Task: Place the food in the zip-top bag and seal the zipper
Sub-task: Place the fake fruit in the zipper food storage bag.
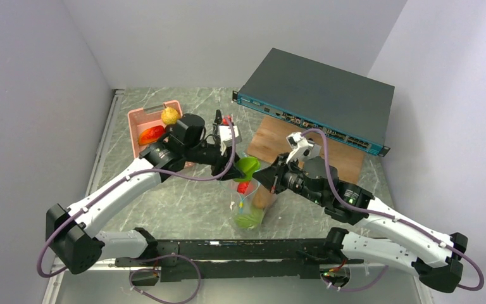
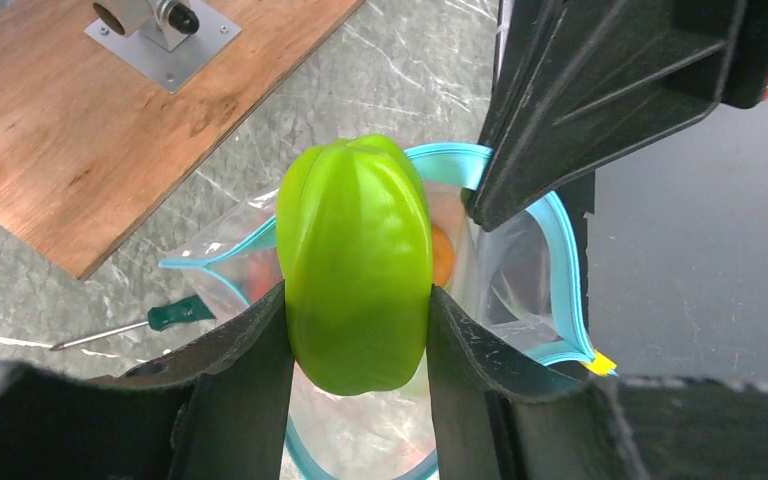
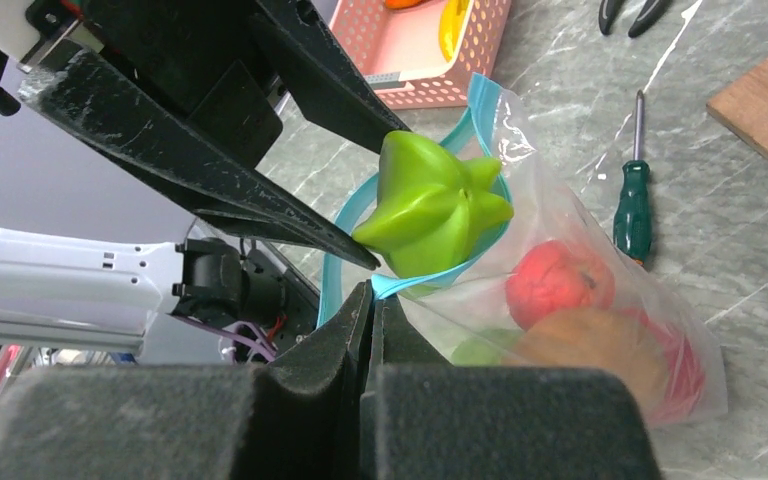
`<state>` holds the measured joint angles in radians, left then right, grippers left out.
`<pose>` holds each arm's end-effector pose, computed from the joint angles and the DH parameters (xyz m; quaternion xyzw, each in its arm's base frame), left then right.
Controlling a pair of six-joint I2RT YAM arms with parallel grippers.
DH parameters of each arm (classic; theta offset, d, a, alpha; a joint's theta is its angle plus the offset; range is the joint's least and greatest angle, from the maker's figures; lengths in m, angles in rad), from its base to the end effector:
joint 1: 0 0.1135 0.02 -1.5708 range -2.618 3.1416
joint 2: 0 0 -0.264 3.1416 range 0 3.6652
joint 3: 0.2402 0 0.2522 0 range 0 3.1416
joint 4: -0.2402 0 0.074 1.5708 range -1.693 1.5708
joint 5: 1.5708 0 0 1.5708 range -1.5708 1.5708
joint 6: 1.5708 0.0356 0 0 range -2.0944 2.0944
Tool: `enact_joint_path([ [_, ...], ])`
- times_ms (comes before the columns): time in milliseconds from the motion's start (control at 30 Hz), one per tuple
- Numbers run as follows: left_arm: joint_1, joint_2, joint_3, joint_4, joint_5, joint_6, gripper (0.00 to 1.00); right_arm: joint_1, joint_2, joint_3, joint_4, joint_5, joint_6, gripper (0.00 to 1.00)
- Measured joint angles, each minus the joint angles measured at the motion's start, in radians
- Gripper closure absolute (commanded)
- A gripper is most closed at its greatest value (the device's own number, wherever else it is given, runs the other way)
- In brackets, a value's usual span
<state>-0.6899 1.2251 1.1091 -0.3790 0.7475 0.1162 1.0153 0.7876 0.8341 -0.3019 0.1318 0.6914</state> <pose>0.1920 -0.1898 0.3456 0.4857 0.6621 -0.4357 0.3688 0.0996 0.1516 0.3443 -0.0876 0.7858 0.4253 0.4403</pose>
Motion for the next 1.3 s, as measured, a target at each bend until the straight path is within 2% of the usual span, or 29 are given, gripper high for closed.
enact_joint_path([
  [200,-0.010,0.032,0.021,-0.041,-0.041,0.026,0.57,0.000,-0.013,-0.011,-0.004,0.014,0.001,1.00],
  [533,-0.013,0.050,0.034,-0.101,-0.090,0.066,0.48,0.000,-0.042,-0.013,-0.017,0.041,0.001,1.00],
  [767,-0.016,0.050,0.034,-0.132,-0.102,0.093,0.45,0.000,-0.068,-0.019,-0.019,0.051,0.001,1.00],
  [833,-0.021,0.050,0.034,-0.140,-0.101,0.103,0.42,0.000,-0.065,-0.019,-0.019,0.050,0.001,1.00],
  [1033,-0.047,0.050,0.034,-0.154,-0.098,0.130,0.25,0.000,-0.045,-0.024,-0.018,0.050,0.000,1.00],
  [1300,-0.058,0.033,0.033,-0.156,-0.127,0.134,0.22,0.000,-0.041,-0.024,-0.015,0.050,0.000,1.00],
])
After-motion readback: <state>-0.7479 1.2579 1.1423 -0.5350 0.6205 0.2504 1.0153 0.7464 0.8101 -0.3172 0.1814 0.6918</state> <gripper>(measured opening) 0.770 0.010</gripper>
